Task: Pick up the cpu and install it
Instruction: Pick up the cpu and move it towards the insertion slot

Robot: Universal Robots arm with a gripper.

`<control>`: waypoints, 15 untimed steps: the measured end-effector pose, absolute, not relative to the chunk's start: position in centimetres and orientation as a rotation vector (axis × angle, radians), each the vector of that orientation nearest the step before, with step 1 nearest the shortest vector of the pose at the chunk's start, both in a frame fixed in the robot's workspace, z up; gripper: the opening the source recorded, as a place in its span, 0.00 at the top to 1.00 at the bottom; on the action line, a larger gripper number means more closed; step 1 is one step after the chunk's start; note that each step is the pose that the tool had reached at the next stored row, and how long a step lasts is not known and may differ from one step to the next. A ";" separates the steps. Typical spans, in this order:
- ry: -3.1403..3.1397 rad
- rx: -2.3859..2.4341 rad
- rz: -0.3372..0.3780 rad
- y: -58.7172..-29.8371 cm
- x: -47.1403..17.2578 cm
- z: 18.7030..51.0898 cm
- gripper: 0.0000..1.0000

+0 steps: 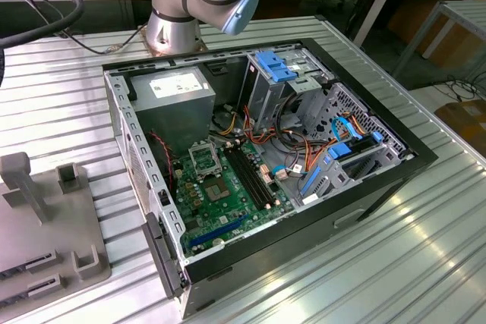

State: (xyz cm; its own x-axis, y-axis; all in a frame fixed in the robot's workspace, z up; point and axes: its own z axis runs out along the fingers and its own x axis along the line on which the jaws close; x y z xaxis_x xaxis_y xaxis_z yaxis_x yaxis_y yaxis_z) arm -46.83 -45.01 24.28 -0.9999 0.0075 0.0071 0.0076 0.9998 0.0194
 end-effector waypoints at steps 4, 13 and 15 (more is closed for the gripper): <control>-3.134 0.009 -0.028 -45.0 -46.8 23.4 0.40; -3.132 0.075 -0.026 -45.0 -46.8 21.3 0.40; -3.132 0.069 -0.026 -45.1 -46.8 21.1 0.40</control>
